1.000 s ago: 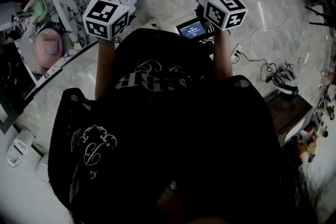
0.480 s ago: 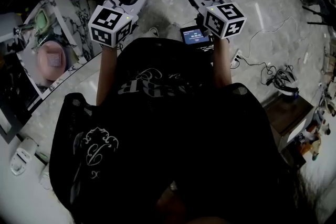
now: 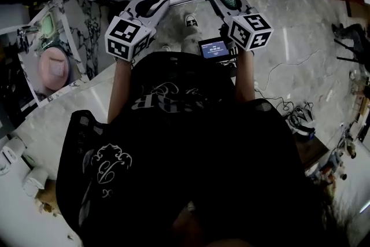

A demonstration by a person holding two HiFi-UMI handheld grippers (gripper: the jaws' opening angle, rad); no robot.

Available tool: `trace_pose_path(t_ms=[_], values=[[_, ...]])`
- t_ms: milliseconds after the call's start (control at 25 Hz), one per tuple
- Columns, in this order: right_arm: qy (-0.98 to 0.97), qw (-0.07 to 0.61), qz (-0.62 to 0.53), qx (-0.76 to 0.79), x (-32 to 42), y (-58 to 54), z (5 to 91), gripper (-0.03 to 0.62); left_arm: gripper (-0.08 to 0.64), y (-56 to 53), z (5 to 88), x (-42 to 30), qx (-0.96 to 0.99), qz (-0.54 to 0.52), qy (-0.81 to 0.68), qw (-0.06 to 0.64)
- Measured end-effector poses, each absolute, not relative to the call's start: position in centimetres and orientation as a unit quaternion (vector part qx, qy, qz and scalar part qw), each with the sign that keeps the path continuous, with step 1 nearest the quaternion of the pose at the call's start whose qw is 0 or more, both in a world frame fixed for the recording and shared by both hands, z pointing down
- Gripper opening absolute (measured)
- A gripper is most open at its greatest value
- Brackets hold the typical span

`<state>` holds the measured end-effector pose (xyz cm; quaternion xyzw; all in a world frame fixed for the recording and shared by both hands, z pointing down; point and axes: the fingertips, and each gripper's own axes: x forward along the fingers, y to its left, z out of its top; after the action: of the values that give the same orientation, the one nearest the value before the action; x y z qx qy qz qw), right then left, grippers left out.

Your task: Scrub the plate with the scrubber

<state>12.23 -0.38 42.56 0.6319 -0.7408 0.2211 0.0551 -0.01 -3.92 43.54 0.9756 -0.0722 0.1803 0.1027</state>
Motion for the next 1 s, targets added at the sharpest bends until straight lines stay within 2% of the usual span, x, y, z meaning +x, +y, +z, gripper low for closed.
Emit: trace_pose_path(t_ms=[560,1000], values=[[-0.829,0.103,0.217,0.506,23.4,-12.4,43.6,0.091,0.081,-10.7,46.1,11.3,0.949,0.214,-0.193,0.124],[-0.870,0.193,0.163,0.423,22.2,-22.4,47.0,0.091,0.081,-12.7,50.2,12.8,0.929,0.265,-0.224,0.129]])
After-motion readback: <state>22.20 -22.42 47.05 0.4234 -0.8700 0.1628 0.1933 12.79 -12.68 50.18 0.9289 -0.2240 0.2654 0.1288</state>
